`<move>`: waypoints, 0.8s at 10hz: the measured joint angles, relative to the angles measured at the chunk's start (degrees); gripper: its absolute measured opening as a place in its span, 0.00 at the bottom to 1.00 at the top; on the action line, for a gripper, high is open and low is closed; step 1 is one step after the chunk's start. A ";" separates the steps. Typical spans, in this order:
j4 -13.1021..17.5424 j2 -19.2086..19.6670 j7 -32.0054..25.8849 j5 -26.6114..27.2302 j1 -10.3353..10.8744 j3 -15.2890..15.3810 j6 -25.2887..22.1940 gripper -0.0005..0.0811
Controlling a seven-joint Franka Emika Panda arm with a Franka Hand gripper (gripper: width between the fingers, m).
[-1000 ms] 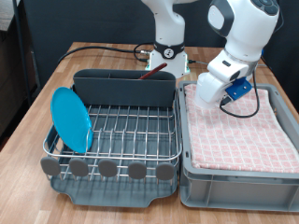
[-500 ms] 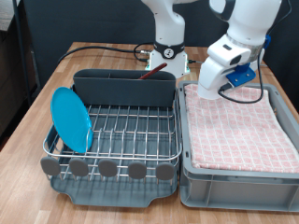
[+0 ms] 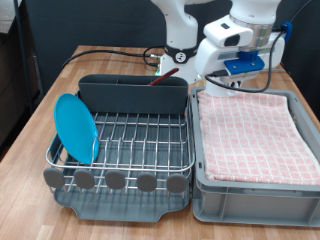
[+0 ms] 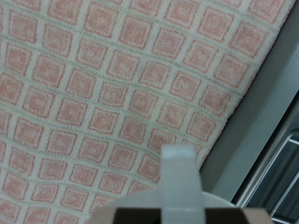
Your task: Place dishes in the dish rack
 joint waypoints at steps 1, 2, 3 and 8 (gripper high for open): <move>-0.21 -0.01 -0.73 0.00 0.06 0.02 0.59 0.09; -0.42 0.00 -0.26 -0.22 0.06 -0.04 1.70 0.09; -0.39 0.01 0.36 -0.53 0.00 -0.34 2.54 0.09; 6.52 3.93 0.35 -0.85 -1.40 -3.61 1.97 0.09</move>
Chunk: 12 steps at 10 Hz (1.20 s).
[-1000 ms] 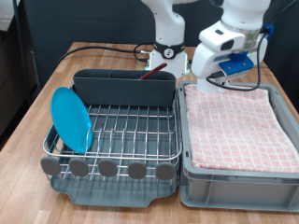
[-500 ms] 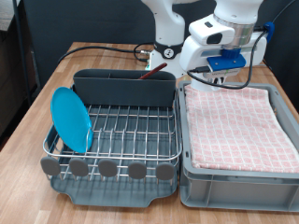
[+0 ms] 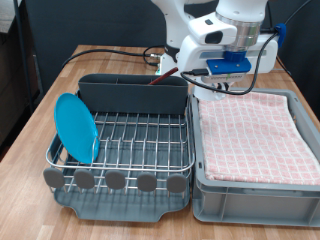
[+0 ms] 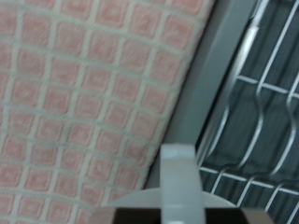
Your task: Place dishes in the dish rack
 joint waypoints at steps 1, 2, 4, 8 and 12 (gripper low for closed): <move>2.21 1.57 -0.05 -0.07 -0.32 -0.69 0.19 0.09; 4.29 3.17 0.10 -0.23 -0.54 -1.37 1.05 0.09; 8.59 6.69 0.24 -0.24 -0.82 -2.63 2.57 0.09; 12.67 10.37 0.21 -0.07 -1.16 -3.24 3.89 0.09; 13.40 10.84 3.00 0.97 -1.32 -4.23 5.84 0.09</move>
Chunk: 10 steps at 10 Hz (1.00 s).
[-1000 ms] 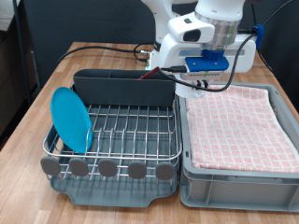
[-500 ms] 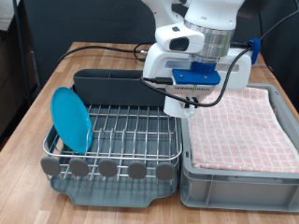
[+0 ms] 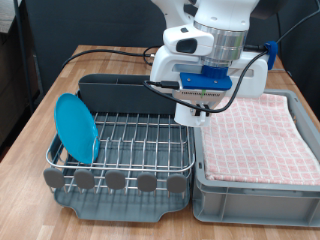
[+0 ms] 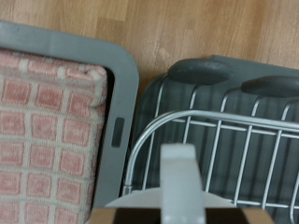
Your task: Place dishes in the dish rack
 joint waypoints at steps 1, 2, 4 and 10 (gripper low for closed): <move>0.94 0.58 0.04 0.25 -0.18 -0.23 0.12 0.09; 2.10 1.29 0.03 0.61 -0.51 -0.28 0.13 0.09; 4.89 3.15 -0.13 1.75 -1.12 -0.27 -0.12 0.09; 10.10 7.68 0.38 3.54 -1.34 -0.21 -0.42 0.09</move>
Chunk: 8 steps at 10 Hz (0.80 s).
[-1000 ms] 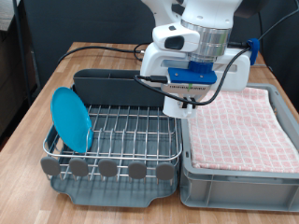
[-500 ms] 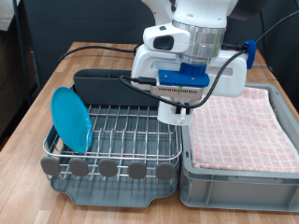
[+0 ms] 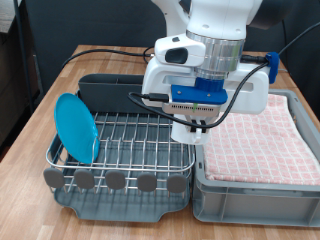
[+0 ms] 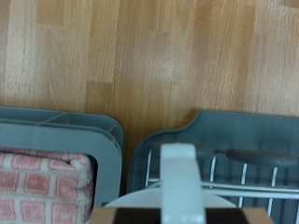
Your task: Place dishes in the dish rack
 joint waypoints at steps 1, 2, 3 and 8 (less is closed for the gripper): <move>0.66 0.71 0.05 0.00 0.00 -0.02 0.21 0.09; 1.44 1.53 0.05 0.01 -0.04 -0.05 0.47 0.09; 2.30 2.48 0.05 0.14 -0.18 -0.05 0.65 0.09; 5.81 7.41 -0.06 2.30 -1.56 0.50 2.56 0.09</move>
